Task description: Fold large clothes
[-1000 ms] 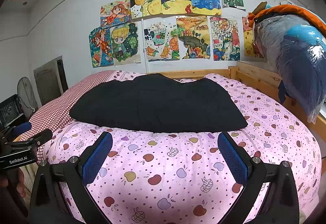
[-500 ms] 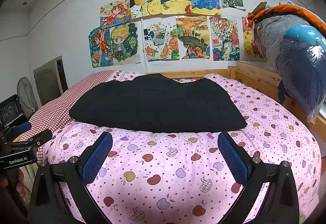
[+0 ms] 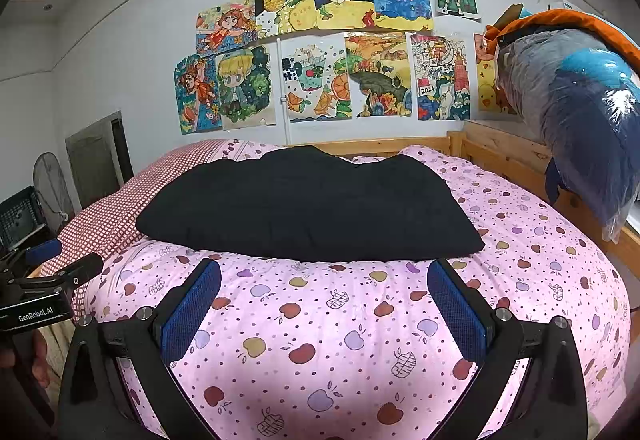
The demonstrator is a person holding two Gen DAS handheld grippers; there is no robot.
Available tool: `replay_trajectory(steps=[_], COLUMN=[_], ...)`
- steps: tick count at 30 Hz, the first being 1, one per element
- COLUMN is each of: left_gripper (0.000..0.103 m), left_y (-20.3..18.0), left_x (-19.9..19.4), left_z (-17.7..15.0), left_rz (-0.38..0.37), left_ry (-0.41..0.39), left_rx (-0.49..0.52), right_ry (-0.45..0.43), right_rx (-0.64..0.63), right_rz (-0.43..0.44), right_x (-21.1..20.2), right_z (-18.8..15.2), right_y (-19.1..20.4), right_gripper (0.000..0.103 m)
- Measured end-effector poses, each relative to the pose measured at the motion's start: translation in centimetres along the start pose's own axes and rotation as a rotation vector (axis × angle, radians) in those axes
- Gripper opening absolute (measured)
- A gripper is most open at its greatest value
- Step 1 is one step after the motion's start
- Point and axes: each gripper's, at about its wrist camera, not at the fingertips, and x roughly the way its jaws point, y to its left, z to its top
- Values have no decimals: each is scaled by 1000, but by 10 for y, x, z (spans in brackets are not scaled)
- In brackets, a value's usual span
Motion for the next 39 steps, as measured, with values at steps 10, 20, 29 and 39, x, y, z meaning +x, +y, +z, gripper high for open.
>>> replay_trajectory(steps=[10,20,29,39], left_gripper=[103,103,103,103], left_y=[-1,-2,-4,-6], left_x=[0,0,4,4], left_z=[0,0,-2,-3], left_rz=[-1,0,-54,-42], left_ry=[0,0,15,10], left_rx=[-1,0,11,9], right_ry=[0,0,0,2], right_rx=[0,0,0,7], right_rz=[0,0,1,-5], right_x=[0,1,0,1], right_z=[0,0,0,-2], right_y=[0,0,-1,0], right_gripper=[101,101,101,101])
